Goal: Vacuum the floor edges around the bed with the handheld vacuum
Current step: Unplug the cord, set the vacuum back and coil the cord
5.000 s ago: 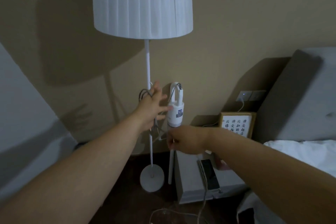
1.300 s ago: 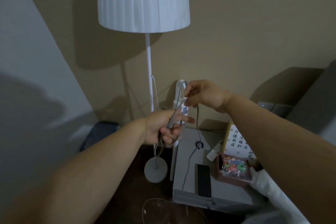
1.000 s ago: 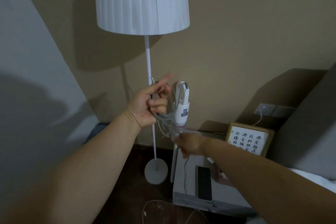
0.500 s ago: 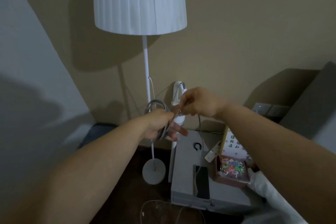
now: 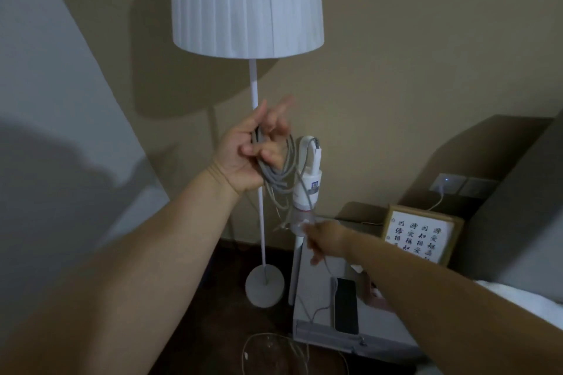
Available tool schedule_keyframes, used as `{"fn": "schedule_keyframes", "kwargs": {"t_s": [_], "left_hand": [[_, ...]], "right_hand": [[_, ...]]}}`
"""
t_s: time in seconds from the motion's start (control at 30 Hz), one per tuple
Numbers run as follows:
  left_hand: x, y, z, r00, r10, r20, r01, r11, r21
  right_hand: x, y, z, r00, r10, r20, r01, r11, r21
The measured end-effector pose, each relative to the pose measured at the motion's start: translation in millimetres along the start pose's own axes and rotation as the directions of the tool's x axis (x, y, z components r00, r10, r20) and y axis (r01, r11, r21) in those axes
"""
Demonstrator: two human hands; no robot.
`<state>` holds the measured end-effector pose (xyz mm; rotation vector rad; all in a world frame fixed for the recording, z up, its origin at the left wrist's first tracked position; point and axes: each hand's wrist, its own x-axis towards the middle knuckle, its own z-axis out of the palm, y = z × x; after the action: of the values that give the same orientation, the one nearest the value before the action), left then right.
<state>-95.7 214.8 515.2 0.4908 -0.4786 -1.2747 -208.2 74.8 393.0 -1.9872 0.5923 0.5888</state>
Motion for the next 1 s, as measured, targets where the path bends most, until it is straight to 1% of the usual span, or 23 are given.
{"fn": "schedule_keyframes", "kwargs": {"t_s": [0.03,0.07,0.1,0.13,0.2,0.27,0.33,0.37,0.47,0.5,0.57,0.63,0.67,0.7,0.73,0.77,0.8,0.83,0.87,0.9,0.93,0.97,1.0], "left_hand": [[4,-1,3,0.987,0.077,-0.143,-0.072,0.996,0.045],[9,-4,5,0.943,0.162,-0.290,-0.134,0.984,0.114],[14,-10,7,0.888,0.223,-0.402,-0.161,0.970,0.183],[17,-19,8,0.837,0.258,-0.482,-0.142,0.954,0.264],[23,-36,1,0.778,0.291,-0.557,-0.006,0.890,0.456],[21,-50,-9,0.753,0.274,-0.598,0.201,0.770,0.605],[13,-58,-15,0.732,0.203,-0.650,0.359,0.696,0.621],[7,-62,-14,0.726,0.138,-0.673,0.414,0.694,0.589],[-4,-67,-11,0.739,-0.124,-0.662,0.527,0.718,0.454],[-8,-65,-10,0.748,-0.192,-0.635,0.542,0.728,0.419],[-14,-58,-9,0.793,-0.292,-0.535,0.521,0.779,0.348],[-19,-47,-13,0.863,-0.339,-0.375,0.452,0.849,0.272],[-21,-41,-16,0.895,-0.349,-0.277,0.416,0.878,0.237],[-22,-36,-15,0.920,-0.360,-0.158,0.386,0.902,0.193],[-23,-30,-17,0.938,-0.346,-0.031,0.347,0.926,0.147],[-23,-26,-17,0.943,-0.320,0.093,0.312,0.946,0.093],[-23,-23,-17,0.947,-0.282,0.154,0.277,0.959,0.055],[-21,-21,-17,0.956,-0.247,0.161,0.246,0.969,0.027],[-19,-21,-14,0.971,-0.207,0.117,0.207,0.978,0.012],[-15,-23,-11,0.987,-0.157,0.031,0.156,0.988,0.016],[-10,-25,-8,0.991,-0.092,-0.092,0.097,0.994,0.043],[-6,-28,-6,0.974,-0.010,-0.224,0.029,0.996,0.082],[-1,-31,-4,0.936,0.076,-0.344,-0.034,0.991,0.126]], "right_hand": [[-5,-3,10,0.998,0.005,0.057,0.005,0.987,-0.158],[-9,-10,17,0.995,-0.027,0.097,0.055,0.951,-0.305],[-14,-18,22,0.988,-0.076,0.131,0.123,0.906,-0.406],[-19,-26,24,0.979,-0.122,0.163,0.186,0.862,-0.471],[-30,-45,15,0.954,-0.230,0.193,0.300,0.742,-0.599],[-42,-60,-2,0.921,-0.340,0.191,0.375,0.634,-0.677],[-53,-71,-23,0.885,-0.422,0.197,0.436,0.602,-0.669],[-59,-76,-33,0.877,-0.444,0.181,0.443,0.606,-0.660],[-71,-85,-64,0.857,-0.513,0.056,0.444,0.677,-0.586],[-71,-87,-74,0.845,-0.535,-0.002,0.462,0.732,-0.501],[-66,-85,-90,0.823,-0.552,-0.134,0.516,0.825,-0.232],[-52,-73,-101,0.805,-0.512,-0.300,0.545,0.838,0.033],[-46,-66,-103,0.809,-0.460,-0.366,0.536,0.833,0.136],[-41,-57,-102,0.829,-0.390,-0.402,0.492,0.849,0.191],[-36,-49,-97,0.857,-0.328,-0.397,0.429,0.881,0.198],[-31,-40,-87,0.890,-0.276,-0.362,0.357,0.917,0.180],[-28,-34,-75,0.921,-0.241,-0.305,0.298,0.942,0.155],[-23,-30,-60,0.946,-0.223,-0.234,0.254,0.961,0.109],[-19,-29,-45,0.962,-0.219,-0.163,0.221,0.975,-0.008],[-15,-29,-29,0.970,-0.223,-0.102,0.201,0.961,-0.187],[-12,-32,-13,0.970,-0.238,-0.047,0.206,0.910,-0.360],[-9,-35,0,0.965,-0.263,-0.013,0.225,0.848,-0.480],[-12,-39,10,0.963,-0.266,0.029,0.240,0.809,-0.536]]}}
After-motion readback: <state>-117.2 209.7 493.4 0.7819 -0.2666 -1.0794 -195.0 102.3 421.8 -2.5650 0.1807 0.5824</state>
